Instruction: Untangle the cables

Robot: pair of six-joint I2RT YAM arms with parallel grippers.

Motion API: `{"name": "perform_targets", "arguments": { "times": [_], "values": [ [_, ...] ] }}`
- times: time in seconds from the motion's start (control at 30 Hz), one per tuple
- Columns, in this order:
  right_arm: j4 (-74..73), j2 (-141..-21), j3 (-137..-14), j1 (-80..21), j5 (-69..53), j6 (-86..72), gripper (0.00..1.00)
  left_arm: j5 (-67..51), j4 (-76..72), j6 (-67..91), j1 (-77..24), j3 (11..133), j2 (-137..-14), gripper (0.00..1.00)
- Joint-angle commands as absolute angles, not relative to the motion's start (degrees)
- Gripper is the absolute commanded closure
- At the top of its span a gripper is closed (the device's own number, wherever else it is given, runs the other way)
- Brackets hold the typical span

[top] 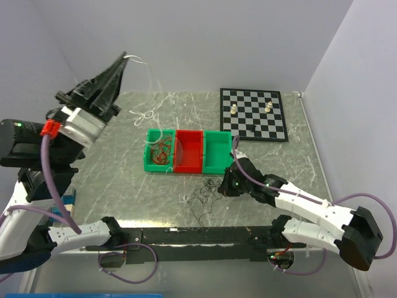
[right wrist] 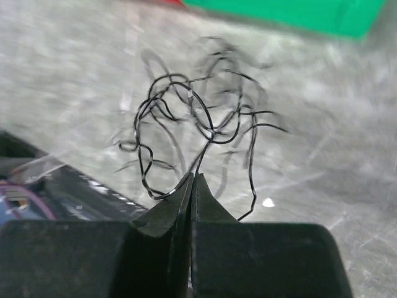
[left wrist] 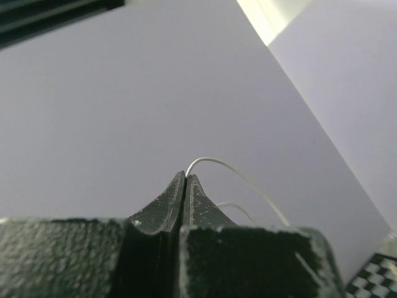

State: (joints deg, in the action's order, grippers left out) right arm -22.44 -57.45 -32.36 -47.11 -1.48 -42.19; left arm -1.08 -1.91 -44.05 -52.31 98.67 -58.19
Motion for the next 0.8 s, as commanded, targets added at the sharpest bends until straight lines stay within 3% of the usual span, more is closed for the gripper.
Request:
{"name": "perform_targets", "arguments": {
  "times": [0.0,0.17,0.3,0.63,0.77],
  "values": [
    [-25.0,-54.5,-39.5,-47.5,0.0,-38.2,0.99,-4.7,4.3,-40.0,-52.2,96.6,-57.0,0.97],
    [-24.2,-51.9,-45.7,-47.5,0.8,-34.2,0.66,-8.0,11.1,-36.9,-52.2,94.8,-56.8,0.98],
    [-22.8,-51.4,-49.3,-47.5,0.5,-31.0,0.53,-9.8,10.9,-38.1,-52.2,91.2,-55.2,0.99],
    [-12.6,-48.8,-49.6,-47.5,-7.2,-26.5,0.38,-14.0,13.5,-41.6,-52.3,87.0,-54.1,0.99],
    [-7.4,-47.4,-47.6,-47.4,-10.1,-25.8,0.37,-14.6,14.0,-41.9,-52.4,85.9,-53.9,0.99]
  ]
}}
